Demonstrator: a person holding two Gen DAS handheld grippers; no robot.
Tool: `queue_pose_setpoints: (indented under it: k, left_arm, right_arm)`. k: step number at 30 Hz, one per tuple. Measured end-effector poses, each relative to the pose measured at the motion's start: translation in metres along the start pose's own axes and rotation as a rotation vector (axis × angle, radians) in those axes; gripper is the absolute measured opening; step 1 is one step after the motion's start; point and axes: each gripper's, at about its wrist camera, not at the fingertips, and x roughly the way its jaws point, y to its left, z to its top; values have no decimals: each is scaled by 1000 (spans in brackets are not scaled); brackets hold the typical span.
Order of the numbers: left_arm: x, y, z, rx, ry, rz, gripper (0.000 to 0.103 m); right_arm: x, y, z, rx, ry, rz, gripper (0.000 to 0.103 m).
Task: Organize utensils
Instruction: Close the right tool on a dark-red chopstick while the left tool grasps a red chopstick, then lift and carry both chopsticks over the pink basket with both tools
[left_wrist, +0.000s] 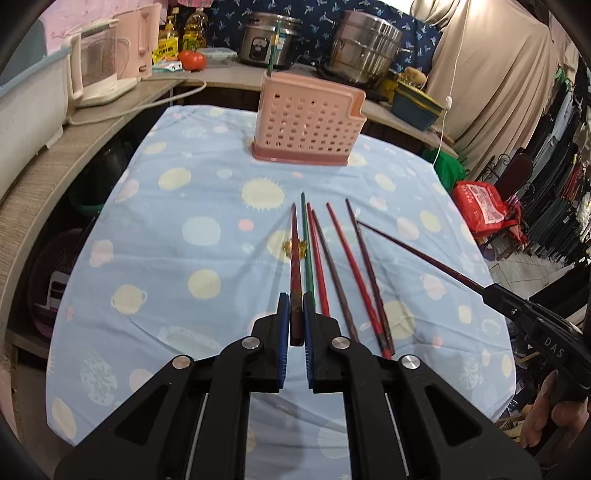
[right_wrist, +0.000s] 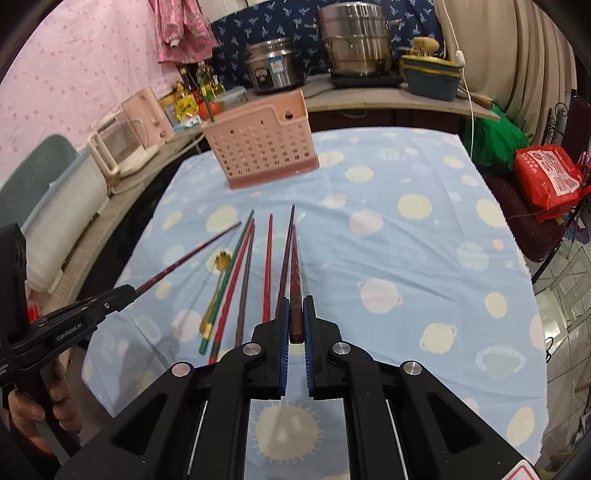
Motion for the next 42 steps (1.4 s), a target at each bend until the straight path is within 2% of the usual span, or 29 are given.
queue_pose_setpoints:
  k: [12, 25, 33, 42]
  left_arm:
    - [-34, -10, 52, 29, -122, 5, 7]
    - [-46, -21, 122, 83, -235, 37, 7]
    - [-47, -25, 172, 106, -303, 47, 7]
    - [-60, -40, 255, 139, -442, 50, 7]
  right_arm:
    - [-33, -3, 49, 2, -140, 16, 7]
    - [-41, -4, 118, -28, -258, -8, 7]
    - [-34, -1, 176, -41, -323, 6, 7]
    - [-20, 13, 259, -41, -413, 24, 7]
